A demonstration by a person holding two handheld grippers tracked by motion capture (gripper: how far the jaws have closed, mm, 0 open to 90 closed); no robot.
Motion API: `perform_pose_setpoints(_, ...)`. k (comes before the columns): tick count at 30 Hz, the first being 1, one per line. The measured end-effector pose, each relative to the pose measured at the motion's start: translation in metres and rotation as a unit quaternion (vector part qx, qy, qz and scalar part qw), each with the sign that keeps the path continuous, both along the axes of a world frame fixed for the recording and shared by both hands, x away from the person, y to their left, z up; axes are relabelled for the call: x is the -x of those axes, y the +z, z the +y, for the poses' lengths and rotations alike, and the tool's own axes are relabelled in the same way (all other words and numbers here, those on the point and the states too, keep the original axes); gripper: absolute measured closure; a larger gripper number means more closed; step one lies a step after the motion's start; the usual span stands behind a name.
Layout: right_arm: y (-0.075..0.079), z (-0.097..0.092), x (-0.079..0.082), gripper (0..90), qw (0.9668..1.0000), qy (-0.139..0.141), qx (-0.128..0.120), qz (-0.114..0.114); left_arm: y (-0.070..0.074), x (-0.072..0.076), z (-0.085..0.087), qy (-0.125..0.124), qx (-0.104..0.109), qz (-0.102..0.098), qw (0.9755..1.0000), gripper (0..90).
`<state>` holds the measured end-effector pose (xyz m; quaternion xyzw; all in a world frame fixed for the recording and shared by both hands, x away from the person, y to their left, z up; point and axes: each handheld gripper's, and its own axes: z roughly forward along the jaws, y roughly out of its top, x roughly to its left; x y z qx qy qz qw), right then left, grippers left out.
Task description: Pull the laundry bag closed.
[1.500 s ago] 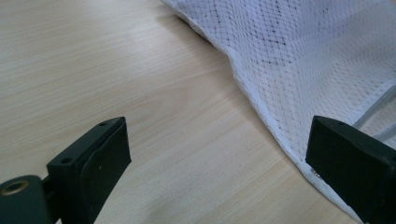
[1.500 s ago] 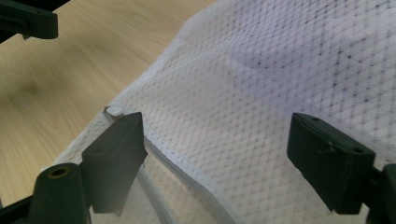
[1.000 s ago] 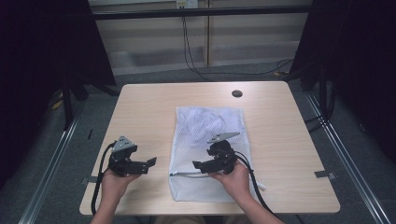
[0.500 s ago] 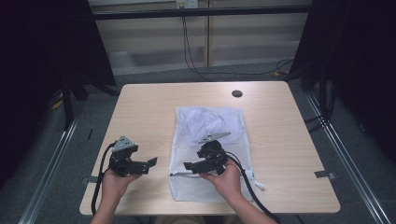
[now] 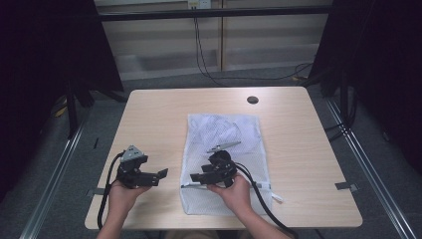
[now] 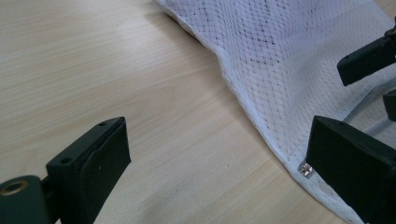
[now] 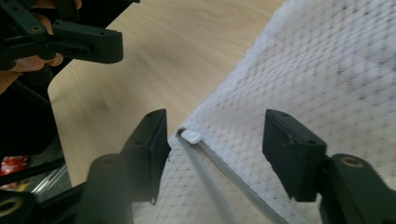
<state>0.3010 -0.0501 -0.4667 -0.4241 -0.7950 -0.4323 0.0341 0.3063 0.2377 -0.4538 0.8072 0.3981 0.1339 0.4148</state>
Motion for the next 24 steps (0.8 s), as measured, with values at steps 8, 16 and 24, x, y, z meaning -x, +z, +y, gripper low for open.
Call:
perform_pose_setpoints(8,-0.004,0.009,-0.001,53.5,0.9995,0.014,0.002,0.028,0.000,-0.001,0.000,0.001,0.000,0.003,1.0000,6.1)
perform_pose_setpoints(16,-0.010,0.016,-0.002,59.3,0.9987,0.020,0.003,0.046,-0.001,-0.001,0.000,0.002,-0.002,0.001,1.0000,6.3)
perform_pose_setpoints(24,-0.017,0.022,-0.005,62.9,0.9979,0.022,0.003,0.060,0.000,0.000,0.000,0.004,0.002,0.001,1.0000,6.3)
